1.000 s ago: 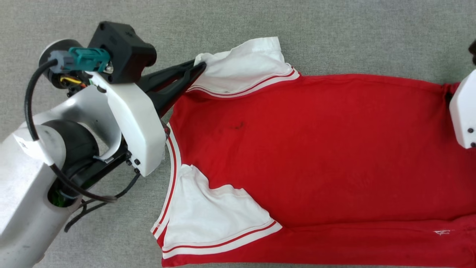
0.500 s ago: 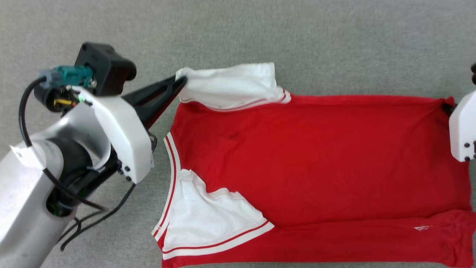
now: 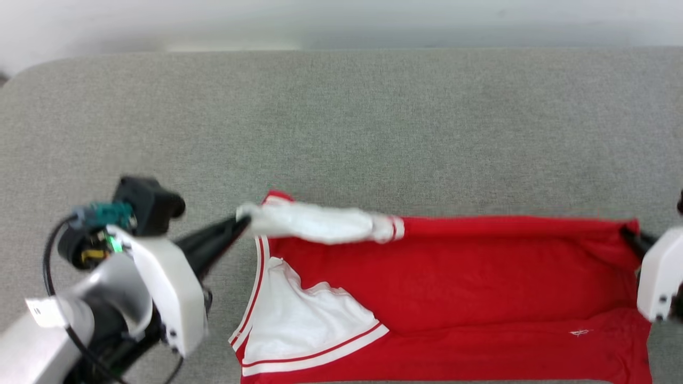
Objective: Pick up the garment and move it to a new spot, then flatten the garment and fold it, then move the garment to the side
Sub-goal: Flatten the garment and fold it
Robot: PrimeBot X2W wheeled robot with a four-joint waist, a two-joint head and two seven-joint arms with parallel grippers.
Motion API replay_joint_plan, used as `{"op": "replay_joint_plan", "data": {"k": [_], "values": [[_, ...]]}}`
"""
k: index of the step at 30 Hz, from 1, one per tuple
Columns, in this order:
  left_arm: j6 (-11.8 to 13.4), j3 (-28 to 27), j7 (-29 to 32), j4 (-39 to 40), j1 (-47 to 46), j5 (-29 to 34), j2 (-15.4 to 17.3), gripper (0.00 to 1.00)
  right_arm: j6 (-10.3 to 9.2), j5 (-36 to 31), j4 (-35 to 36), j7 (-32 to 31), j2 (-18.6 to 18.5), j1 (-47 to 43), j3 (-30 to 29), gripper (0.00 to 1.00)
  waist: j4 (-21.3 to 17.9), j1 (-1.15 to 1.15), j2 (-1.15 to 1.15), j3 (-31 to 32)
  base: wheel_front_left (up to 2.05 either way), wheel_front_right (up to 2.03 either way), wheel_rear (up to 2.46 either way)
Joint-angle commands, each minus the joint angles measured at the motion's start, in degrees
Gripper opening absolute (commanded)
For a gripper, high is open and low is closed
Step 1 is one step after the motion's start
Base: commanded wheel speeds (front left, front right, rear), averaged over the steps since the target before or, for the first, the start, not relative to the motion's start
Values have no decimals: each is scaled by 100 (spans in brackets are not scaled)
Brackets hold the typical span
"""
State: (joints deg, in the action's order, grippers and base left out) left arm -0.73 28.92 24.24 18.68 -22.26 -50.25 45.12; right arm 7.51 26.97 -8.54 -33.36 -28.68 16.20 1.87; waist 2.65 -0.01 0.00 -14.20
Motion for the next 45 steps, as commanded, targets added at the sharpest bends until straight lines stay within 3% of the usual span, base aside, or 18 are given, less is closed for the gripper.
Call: {"op": "replay_joint_plan", "data": {"k": [1,10,17,31,32,33,34,35,45], "values": [[71,37,-39,86,312,-49,58,0,-4,36,149,43,91,-357,-112,0,10,1,0,62,0,0,0],[250,257,-119,74,1354,-279,217,0,-4,157,588,-20,199,-1463,-231,0,-7,1,0,137,0,0,0],[126,560,-129,-357,1620,-227,90,0,-4,59,620,-31,-111,-1716,53,0,-16,1,0,159,0,0,0],[-166,1059,-202,-1249,1503,43,-333,0,-3,49,262,146,-387,-1689,690,0,39,1,0,219,0,0,0],[-176,1092,-220,-1313,1503,71,-362,0,-3,73,239,191,-375,-1677,718,23,41,1,0,231,0,0,0],[-189,1115,-233,-1386,1494,99,-381,25,-3,97,215,229,-342,-1661,733,84,43,1,0,251,0,0,0],[-203,1133,-271,-1441,1480,149,-399,76,-2,137,186,254,-304,-1654,742,100,44,1,0,276,0,0,0],[-209,1151,-313,-1495,1478,173,-425,100,-2,168,160,277,-278,-1650,748,100,44,1,0,303,0,0,0],[-39,889,-1300,-1553,1430,467,-722,100,-3,679,388,249,-66,-1694,400,100,20,1,0,704,0,0,0]]}}
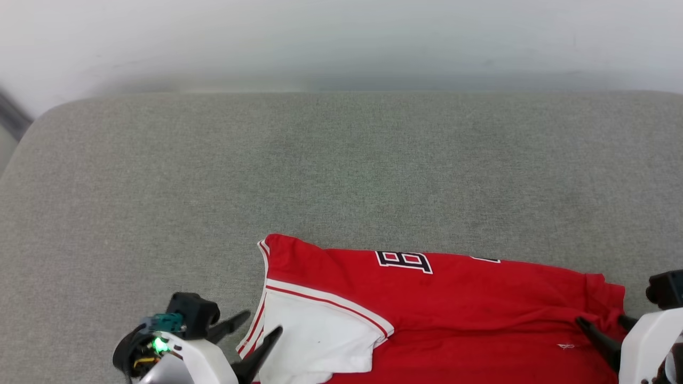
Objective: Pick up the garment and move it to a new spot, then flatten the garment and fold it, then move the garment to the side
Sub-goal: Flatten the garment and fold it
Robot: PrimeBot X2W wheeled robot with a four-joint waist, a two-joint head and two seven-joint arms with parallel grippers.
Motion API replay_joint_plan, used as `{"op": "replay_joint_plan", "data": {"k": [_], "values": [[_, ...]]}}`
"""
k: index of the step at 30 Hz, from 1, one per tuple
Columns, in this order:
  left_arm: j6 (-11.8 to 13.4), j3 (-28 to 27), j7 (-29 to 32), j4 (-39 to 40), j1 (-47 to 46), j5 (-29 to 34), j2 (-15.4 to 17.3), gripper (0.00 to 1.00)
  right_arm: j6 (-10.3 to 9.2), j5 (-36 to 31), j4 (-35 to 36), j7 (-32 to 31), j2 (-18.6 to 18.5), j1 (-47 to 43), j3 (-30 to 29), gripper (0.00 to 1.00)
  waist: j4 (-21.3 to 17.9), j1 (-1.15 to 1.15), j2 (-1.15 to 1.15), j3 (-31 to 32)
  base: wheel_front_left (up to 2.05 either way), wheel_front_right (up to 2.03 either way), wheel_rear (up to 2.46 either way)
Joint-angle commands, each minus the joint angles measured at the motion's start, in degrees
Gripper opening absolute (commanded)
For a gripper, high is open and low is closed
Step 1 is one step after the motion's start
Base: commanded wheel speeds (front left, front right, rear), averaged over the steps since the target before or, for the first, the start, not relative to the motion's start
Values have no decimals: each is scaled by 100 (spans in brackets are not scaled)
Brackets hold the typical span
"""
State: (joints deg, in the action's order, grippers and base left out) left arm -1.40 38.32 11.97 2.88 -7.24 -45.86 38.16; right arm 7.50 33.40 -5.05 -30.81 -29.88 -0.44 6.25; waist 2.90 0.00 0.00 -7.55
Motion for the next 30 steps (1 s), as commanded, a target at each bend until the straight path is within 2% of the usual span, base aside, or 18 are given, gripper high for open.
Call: {"op": "replay_joint_plan", "data": {"k": [1,5,10,13,16,20,25,30], "values": [[43,-114,-239,70,-83,76,-44,100,-2,95,125,-20,113,-30,-129,100,-8,0,0,67,0,0,0],[264,-479,-1095,176,-136,296,-180,100,-2,216,471,-96,388,-64,-613,100,-1,0,0,114,0,0,0],[737,-976,-2368,46,-18,681,-444,100,-2,-13,721,-348,909,-173,-1308,100,20,0,0,106,0,0,0],[963,-1412,-2683,81,152,807,-755,100,-2,-250,812,-525,1297,-253,-1662,100,34,0,0,92,0,0,0],[1000,-2015,-2719,388,389,1304,-1094,100,-2,-383,877,-675,1667,-337,-1981,100,64,0,0,72,0,0,0],[830,-2724,-2719,799,859,2147,-1592,100,-2,-620,890,-799,2008,-428,-2351,100,117,0,0,51,0,0,0],[397,-3145,-2719,979,1205,2806,-2186,100,-2,-894,787,-904,2266,-457,-2739,100,203,0,0,2,0,0,0],[-48,-3423,-2721,950,1204,3222,-2615,100,-2,-1050,594,-967,2323,-365,-2964,100,291,0,0,-72,0,0,0]]}}
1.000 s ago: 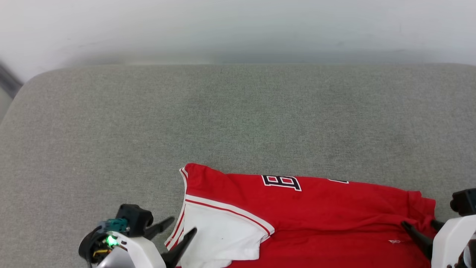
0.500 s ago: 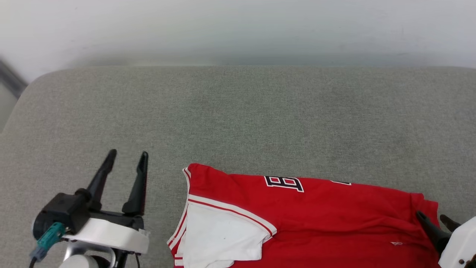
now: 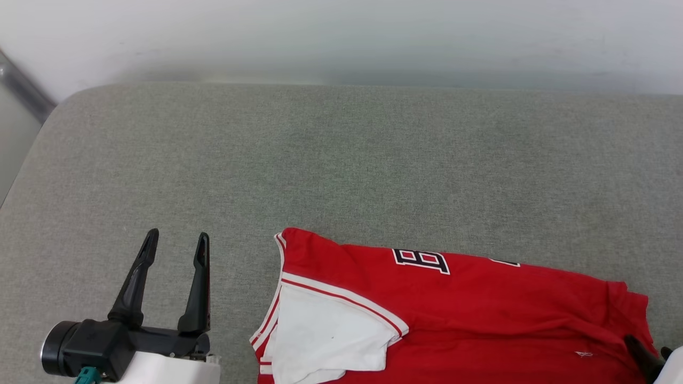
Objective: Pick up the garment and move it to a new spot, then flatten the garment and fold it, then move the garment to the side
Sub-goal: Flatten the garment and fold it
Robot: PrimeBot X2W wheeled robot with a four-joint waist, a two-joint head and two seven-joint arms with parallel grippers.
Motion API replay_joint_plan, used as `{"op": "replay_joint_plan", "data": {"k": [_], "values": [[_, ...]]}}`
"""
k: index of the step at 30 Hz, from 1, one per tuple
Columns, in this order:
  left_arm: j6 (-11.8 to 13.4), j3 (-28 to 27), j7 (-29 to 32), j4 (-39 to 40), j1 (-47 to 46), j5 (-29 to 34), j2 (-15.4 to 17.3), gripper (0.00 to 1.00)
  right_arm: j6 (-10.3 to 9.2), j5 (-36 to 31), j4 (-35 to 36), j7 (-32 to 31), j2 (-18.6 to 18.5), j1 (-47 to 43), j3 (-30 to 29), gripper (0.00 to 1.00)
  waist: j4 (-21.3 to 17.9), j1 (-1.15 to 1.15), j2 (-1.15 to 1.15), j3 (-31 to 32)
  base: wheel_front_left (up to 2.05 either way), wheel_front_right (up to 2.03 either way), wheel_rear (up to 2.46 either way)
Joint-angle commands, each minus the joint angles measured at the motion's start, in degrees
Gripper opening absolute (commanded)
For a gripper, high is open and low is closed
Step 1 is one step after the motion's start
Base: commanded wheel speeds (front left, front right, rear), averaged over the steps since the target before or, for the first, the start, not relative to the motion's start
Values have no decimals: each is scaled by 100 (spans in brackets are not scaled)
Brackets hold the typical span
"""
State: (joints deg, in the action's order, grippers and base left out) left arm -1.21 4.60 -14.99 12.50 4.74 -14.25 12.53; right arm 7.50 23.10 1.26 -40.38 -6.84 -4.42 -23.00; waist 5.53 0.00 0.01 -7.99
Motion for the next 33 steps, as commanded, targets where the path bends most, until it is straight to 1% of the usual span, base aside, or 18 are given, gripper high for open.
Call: {"op": "replay_joint_plan", "data": {"k": [1,5,8,14,20,22,25,26,28,31,32,33], "values": [[-135,-98,-24,-25,-5,107,-124,100,-2,-36,-83,-35,20,60,-69,100,42,0,-1,-54,0,0,0],[-369,-281,-25,-80,-67,272,-354,100,-2,-48,-295,-83,-22,178,-178,100,98,0,-1,-168,0,0,0],[-484,-350,-25,-124,-122,357,-464,100,-2,75,-502,-158,-63,245,-150,100,143,0,-1,-263,0,0,0],[-590,-364,-25,-202,-194,451,-576,100,-1,422,-1080,-305,-130,279,-10,100,256,0,-1,-396,0,0,0],[-616,-330,-25,-232,-268,494,-613,100,17,964,-1601,-279,-33,250,474,100,346,0,-1,-457,0,0,0],[-622,-327,-25,-242,-273,495,-612,100,34,1102,-1699,-228,-33,233,724,100,368,0,-1,-466,0,0,0],[-626,-297,-25,-255,-289,473,-583,100,49,1366,-1719,-134,16,241,1100,100,388,0,-1,-468,0,0,0],[-626,-297,-25,-255,-289,473,-583,100,49,1366,-1719,-134,16,241,1100,100,388,0,-1,-468,0,0,0],[-627,-282,-25,-257,-277,453,-564,100,74,1496,-1662,-87,43,275,1323,100,389,0,-1,-456,0,0,0],[-628,-273,-25,-268,-235,456,-561,100,74,1567,-1642,-14,-47,237,1489,100,376,0,-1,-420,0,0,0],[-627,-269,-25,-273,-223,455,-563,100,74,1493,-1651,36,-120,227,1493,49,370,0,-1,-409,0,0,0],[-625,-266,-25,-275,-214,455,-564,100,74,1416,-1655,112,-185,230,1475,22,364,0,-1,-399,0,0,0]]}}
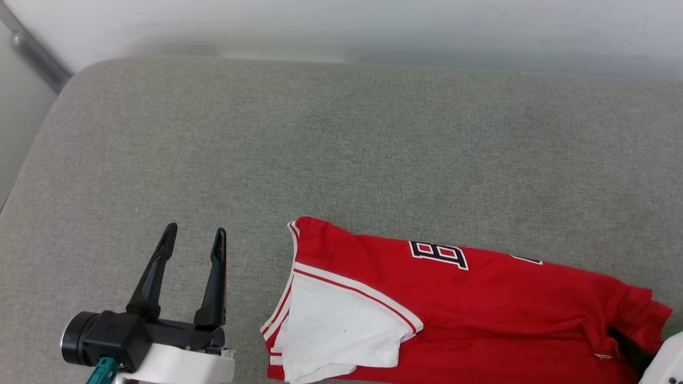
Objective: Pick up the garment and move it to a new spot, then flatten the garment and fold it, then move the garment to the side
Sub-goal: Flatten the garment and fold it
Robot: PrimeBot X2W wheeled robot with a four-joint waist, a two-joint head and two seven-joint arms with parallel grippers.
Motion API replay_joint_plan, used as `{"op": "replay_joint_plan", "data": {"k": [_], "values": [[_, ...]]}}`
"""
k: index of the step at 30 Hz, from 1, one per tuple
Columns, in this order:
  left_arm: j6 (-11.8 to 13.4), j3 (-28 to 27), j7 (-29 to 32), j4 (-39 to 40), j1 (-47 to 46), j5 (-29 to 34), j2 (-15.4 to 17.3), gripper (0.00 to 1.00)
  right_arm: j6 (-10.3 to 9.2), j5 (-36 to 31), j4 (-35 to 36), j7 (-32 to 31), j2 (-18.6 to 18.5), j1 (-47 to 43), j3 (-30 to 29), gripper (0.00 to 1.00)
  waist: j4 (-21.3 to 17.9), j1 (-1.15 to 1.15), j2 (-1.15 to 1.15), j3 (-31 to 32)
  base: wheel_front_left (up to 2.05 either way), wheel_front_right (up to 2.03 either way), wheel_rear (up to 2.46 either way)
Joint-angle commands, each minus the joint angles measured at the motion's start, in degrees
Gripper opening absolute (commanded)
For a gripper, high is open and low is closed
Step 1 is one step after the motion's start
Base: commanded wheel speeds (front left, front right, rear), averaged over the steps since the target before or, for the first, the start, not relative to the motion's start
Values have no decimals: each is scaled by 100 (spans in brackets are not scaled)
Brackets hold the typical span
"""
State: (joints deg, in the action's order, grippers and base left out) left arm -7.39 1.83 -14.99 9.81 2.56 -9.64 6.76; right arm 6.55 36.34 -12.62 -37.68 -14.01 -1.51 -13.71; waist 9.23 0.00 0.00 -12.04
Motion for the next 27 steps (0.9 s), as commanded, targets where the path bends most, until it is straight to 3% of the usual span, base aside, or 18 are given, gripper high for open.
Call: {"op": "replay_joint_plan", "data": {"k": [1,16,22,27], "values": [[-8,15,-25,-9,7,-5,12,100,168,49,-277,-90,483,-50,508,0,-10,0,0,16,0,0,0],[-9,11,-26,-33,68,-9,66,100,79,-474,-445,608,-166,158,-651,0,-175,0,0,180,0,0,0],[-10,20,-26,-60,110,-19,94,100,86,-912,-590,840,-209,339,-1146,0,-249,0,0,267,0,0,0],[-9,38,-26,-97,158,-32,100,100,91,-997,-416,738,-53,289,-1132,0,-296,0,0,386,0,0,0]]}}
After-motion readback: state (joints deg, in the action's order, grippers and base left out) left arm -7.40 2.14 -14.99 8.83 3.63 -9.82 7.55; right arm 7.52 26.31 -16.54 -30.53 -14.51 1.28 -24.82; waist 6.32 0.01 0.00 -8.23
